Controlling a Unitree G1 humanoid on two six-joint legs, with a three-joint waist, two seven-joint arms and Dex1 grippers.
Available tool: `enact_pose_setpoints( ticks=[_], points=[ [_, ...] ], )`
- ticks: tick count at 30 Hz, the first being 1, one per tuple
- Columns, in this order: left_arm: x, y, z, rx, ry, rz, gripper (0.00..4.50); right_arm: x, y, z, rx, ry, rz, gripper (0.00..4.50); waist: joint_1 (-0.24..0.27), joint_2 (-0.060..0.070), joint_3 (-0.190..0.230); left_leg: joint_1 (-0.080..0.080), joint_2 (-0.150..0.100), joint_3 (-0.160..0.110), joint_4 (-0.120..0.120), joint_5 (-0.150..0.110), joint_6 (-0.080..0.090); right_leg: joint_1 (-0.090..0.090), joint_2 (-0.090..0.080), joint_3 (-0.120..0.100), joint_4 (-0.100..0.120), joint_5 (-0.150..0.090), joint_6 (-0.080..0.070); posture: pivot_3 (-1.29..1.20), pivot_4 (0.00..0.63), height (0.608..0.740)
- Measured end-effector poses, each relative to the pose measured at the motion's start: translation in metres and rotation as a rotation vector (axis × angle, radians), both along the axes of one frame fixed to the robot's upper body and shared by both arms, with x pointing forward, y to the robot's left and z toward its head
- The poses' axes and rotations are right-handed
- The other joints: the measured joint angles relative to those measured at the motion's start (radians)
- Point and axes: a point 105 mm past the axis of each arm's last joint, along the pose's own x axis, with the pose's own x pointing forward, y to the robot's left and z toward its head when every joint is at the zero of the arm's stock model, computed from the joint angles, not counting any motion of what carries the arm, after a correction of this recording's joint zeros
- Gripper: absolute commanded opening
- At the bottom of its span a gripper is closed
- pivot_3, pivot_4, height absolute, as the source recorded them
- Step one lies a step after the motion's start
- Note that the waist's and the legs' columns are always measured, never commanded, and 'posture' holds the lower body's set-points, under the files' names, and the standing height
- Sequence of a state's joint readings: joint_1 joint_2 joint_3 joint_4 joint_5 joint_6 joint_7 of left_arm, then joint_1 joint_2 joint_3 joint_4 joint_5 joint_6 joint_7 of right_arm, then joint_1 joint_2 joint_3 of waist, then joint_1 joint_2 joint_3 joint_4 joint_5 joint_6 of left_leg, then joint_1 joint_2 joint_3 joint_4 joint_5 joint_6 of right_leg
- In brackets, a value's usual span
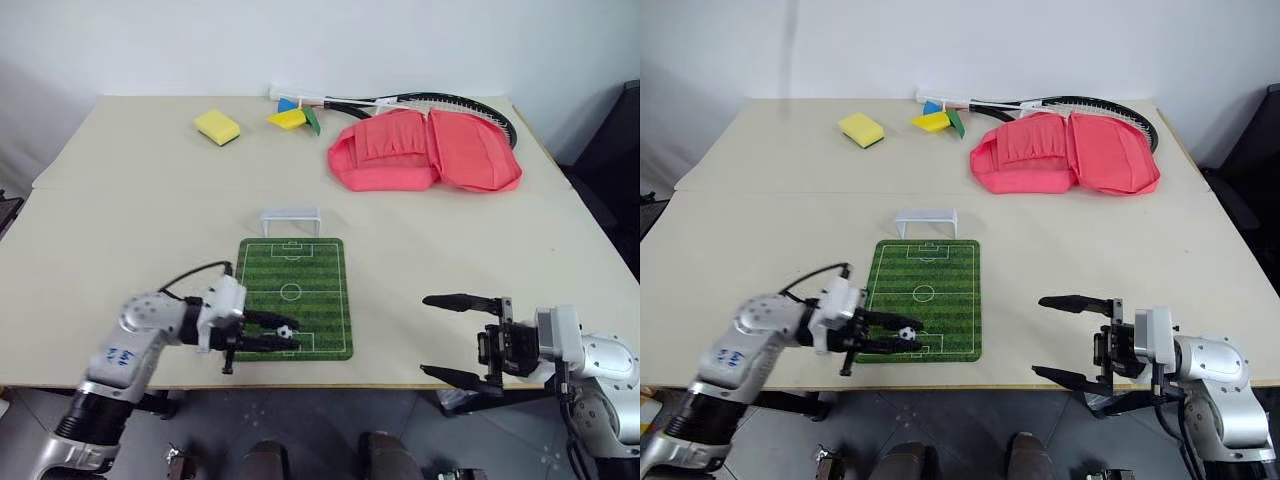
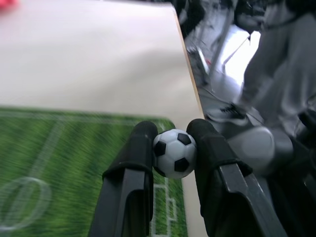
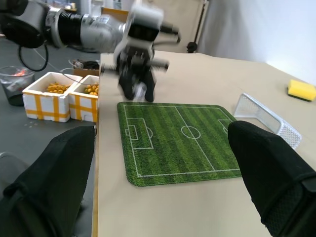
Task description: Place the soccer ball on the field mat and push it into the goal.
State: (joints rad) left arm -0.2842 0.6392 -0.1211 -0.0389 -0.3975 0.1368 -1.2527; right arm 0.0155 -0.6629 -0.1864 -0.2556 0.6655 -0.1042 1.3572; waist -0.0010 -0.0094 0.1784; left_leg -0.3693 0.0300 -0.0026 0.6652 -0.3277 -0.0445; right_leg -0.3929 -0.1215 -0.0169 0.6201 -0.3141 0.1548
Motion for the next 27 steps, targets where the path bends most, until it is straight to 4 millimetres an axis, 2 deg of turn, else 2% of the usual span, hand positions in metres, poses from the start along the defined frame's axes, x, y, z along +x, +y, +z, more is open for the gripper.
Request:
enact_pose_setpoints(
  ticks=[2, 6, 14, 24, 27],
  points=[
    [0.005, -0.003, -0.009, 0.015, -0.019, 0.020, 0.87, -0.001, 0.002, 0.003, 0.003, -0.013, -0.003, 4.50, 0.002, 0.000, 0.000, 0.000, 0.000, 0.000, 0.001, 0.000, 0.000, 0.000, 0.000, 0.000, 0.000, 0.000, 0.000, 0.00, 0.150, 0.740],
    [0.018, -0.006, -0.005, 0.010, -0.109, 0.058, 0.87, -0.004, 0.005, 0.003, 0.011, -0.005, -0.019, 4.50, 0.008, 0.000, 0.000, 0.000, 0.000, 0.000, 0.002, 0.000, 0.000, 0.001, 0.000, 0.001, 0.000, 0.000, 0.001, 0.00, 0.150, 0.740],
    [0.014, -0.001, -0.017, 0.044, -0.109, 0.044, 0.87, -0.006, 0.004, -0.001, 0.019, 0.019, -0.039, 4.50, 0.011, 0.000, 0.000, 0.000, 0.000, 0.000, 0.001, 0.000, 0.000, 0.001, 0.000, 0.001, 0.000, 0.000, 0.001, 0.00, 0.150, 0.740],
    [0.011, -0.005, -0.022, 0.070, -0.098, 0.024, 0.87, -0.015, -0.002, -0.013, 0.029, 0.012, -0.047, 4.50, 0.023, 0.000, 0.000, 0.000, 0.000, 0.000, 0.002, 0.000, 0.000, 0.001, 0.000, 0.001, 0.000, 0.000, 0.001, 0.00, 0.150, 0.740],
    [0.010, -0.008, -0.019, 0.070, -0.093, 0.024, 1.87, -0.016, -0.004, -0.017, 0.035, 0.012, -0.054, 4.50, 0.023, 0.000, 0.000, 0.000, 0.000, 0.000, 0.002, 0.000, 0.000, 0.001, 0.000, 0.001, 0.000, 0.000, 0.001, 0.00, 0.150, 0.740]
  ],
)
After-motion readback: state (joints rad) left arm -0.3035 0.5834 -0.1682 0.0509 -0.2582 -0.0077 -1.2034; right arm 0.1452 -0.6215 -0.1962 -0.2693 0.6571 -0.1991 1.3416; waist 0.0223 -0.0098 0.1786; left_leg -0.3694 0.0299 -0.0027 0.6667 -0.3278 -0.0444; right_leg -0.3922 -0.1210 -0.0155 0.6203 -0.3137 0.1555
